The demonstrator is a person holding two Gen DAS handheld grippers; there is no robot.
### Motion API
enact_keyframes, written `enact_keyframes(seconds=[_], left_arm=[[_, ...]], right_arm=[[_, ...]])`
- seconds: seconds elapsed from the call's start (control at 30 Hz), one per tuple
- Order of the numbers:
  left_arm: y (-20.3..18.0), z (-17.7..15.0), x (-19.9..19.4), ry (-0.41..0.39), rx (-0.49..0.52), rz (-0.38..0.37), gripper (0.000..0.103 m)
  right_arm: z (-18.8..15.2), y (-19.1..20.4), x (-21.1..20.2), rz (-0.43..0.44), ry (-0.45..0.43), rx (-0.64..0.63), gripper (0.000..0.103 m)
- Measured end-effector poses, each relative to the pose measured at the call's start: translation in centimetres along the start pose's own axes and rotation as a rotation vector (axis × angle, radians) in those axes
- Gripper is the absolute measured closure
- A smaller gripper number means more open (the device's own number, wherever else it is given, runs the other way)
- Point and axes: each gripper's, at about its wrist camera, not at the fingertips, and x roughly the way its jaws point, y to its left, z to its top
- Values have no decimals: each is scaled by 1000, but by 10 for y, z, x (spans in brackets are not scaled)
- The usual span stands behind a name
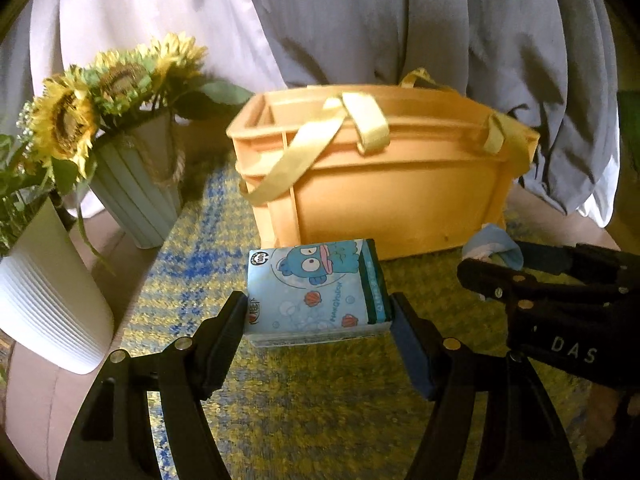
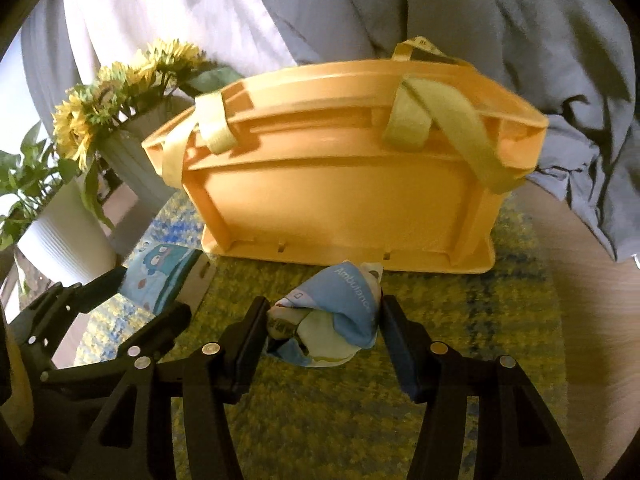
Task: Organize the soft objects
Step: 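Lift and carry the tissue packet and sock bundle over the orange crate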
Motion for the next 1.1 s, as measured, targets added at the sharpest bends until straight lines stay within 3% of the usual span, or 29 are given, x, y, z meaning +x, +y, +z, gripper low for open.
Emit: enact_keyframes(seconds=[0.23, 1.1], left_arm=[[1, 10, -23, -59, -2, 2, 33], [-5, 63, -98, -286, 17, -11, 33]], right_arm=[[-3, 0, -21, -12, -39, -11, 46], [29, 6, -113, -73, -328, -33, 46]])
